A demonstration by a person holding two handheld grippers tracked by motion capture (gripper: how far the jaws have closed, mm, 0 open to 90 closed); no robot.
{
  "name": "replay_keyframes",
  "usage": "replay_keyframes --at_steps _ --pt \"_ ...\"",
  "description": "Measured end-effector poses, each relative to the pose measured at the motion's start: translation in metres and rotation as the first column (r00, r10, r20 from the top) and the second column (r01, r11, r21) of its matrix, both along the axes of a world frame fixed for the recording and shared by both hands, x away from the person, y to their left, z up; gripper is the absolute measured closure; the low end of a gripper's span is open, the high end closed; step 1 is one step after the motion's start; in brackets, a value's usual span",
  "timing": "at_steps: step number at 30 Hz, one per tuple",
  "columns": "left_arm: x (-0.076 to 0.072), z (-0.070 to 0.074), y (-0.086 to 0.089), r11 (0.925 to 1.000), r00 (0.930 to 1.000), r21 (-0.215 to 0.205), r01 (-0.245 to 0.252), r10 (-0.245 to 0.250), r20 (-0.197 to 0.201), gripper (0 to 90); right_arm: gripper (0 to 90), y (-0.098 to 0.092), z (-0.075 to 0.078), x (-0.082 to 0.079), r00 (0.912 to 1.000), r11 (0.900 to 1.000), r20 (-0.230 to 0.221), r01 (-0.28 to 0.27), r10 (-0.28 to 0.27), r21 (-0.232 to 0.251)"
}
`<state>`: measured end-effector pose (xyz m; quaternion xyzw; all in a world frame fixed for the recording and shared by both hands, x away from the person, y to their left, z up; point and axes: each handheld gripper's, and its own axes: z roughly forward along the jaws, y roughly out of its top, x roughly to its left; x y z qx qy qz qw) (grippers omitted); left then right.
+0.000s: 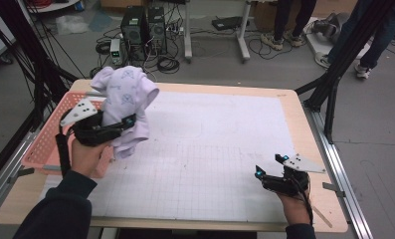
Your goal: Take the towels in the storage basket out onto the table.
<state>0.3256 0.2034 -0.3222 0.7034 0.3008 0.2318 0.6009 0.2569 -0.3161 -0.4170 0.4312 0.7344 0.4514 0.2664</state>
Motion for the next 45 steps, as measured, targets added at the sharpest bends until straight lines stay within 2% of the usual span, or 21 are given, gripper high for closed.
replay_keyframes --at_steps 3,4,6,7,9,11,17,18,19,23,24,25,26,28,30,32,35,38,39,41,45 --pt "0.001 -0.003 -0.014 0.9995 0.9995 0.000 0.031 -0.031 0.001 53.9 15.7 0.000 0.000 0.000 1.0000 1.000 0.004 -0.002 0.002 -0.003" --pt "0.002 -0.007 -0.028 0.9982 0.9982 0.010 0.060 -0.060 -0.005 53.9 15.7 0.000 0.000 0.000 1.0000 1.000 0.003 -0.001 0.001 -0.001" --pt "0.003 -0.009 -0.035 0.9972 0.9973 0.016 0.074 -0.074 -0.007 53.9 15.7 0.000 0.000 0.000 1.0000 1.000 0.001 -0.001 0.001 0.002" --pt "0.004 -0.014 -0.049 0.9952 0.9954 0.023 0.095 -0.095 -0.016 53.8 15.7 0.000 0.000 0.000 1.0000 1.000 0.001 -0.002 0.002 0.001" --pt "0.005 -0.018 -0.055 0.9939 0.9939 0.020 0.109 -0.108 -0.022 53.8 15.7 0.000 0.000 0.000 1.0000 1.000 0.001 -0.002 0.002 0.002" --pt "0.007 -0.031 -0.072 0.9908 0.9897 0.011 0.135 -0.134 -0.051 53.5 15.7 0.000 -0.001 0.000 1.0000 1.000 -0.004 -0.004 0.004 0.005" --pt "0.012 -0.054 -0.098 0.9861 0.9816 0.027 0.164 -0.161 -0.103 52.6 15.7 0.000 -0.002 0.002 0.9999 1.000 -0.008 -0.006 0.006 0.003" --pt "0.014 -0.063 -0.107 0.9835 0.9768 0.037 0.177 -0.171 -0.129 52.5 15.7 0.001 -0.002 0.002 0.9999 1.000 -0.009 -0.007 0.007 0.002" --pt "0.014 -0.063 -0.107 0.9835 0.9768 0.037 0.177 -0.171 -0.129 52.3 15.7 0.001 -0.002 0.002 0.9999 1.000 -0.007 -0.010 0.010 0.000" --pt "0.018 -0.081 -0.122 0.9801 0.9654 0.046 0.193 -0.181 -0.188 51.2 15.7 0.001 -0.002 0.002 0.9999 1.000 -0.006 -0.012 0.012 -0.004" --pt "0.019 -0.089 -0.130 0.9780 0.9592 0.070 0.197 -0.177 -0.220 50.9 15.7 0.000 -0.002 0.002 0.9999 1.000 -0.007 -0.013 0.013 -0.005" --pt "0.019 -0.089 -0.130 0.9780 0.9592 0.070 0.197 -0.177 -0.220 50.7 15.7 0.000 -0.002 0.002 0.9999 1.000 -0.007 -0.013 0.013 -0.005" --pt "0.021 -0.097 -0.136 0.9755 0.9551 0.099 0.196 -0.167 -0.245 50.6 15.7 0.000 -0.003 0.002 0.9999 1.000 -0.008 -0.013 0.013 -0.002" --pt "0.023 -0.104 -0.141 0.9746 0.9500 0.114 0.193 -0.156 -0.270 50.0 15.7 0.000 -0.003 0.002 0.9999 1.000 -0.009 -0.013 0.013 -0.001" --pt "0.025 -0.107 -0.144 0.9749 0.9480 0.123 0.185 -0.144 -0.284 48.5 15.7 0.000 -0.003 0.003 0.9999 1.000 -0.008 -0.013 0.013 -0.001" --pt "0.029 -0.113 -0.148 0.9771 0.9397 0.128 0.170 -0.122 -0.320 44.6 15.7 0.000 -0.003 0.002 0.9998 1.000 -0.014 -0.012 0.012 0.005" --pt "0.030 -0.114 -0.148 0.9790 0.9371 0.123 0.163 -0.115 -0.330 38.6 15.7 0.000 -0.004 0.003 0.9998 1.000 -0.017 -0.013 0.013 0.005" --pt "0.026 -0.106 -0.144 0.9849 0.9466 0.105 0.137 -0.099 -0.307 26.2 15.7 0.000 -0.003 0.002 0.9998 1.000 -0.016 -0.012 0.012 0.005" --pt "0.026 -0.106 -0.144 0.9849 0.9466 0.105 0.137 -0.099 -0.307 22.8 15.7 0.000 -0.003 0.003 0.9998 1.000 -0.012 -0.013 0.013 0.003" --pt "0.020 -0.093 -0.135 0.9912 0.9571 0.076 0.109 -0.084 -0.277 23.1 15.7 -0.001 -0.004 0.002 0.9999 1.000 -0.013 -0.011 0.011 0.004" --pt "0.013 -0.082 -0.125 0.9934 0.9634 0.055 0.100 -0.083 -0.255 20.4 15.7 -0.001 -0.003 0.002 0.9999 1.000 -0.014 -0.008 0.008 0.006"
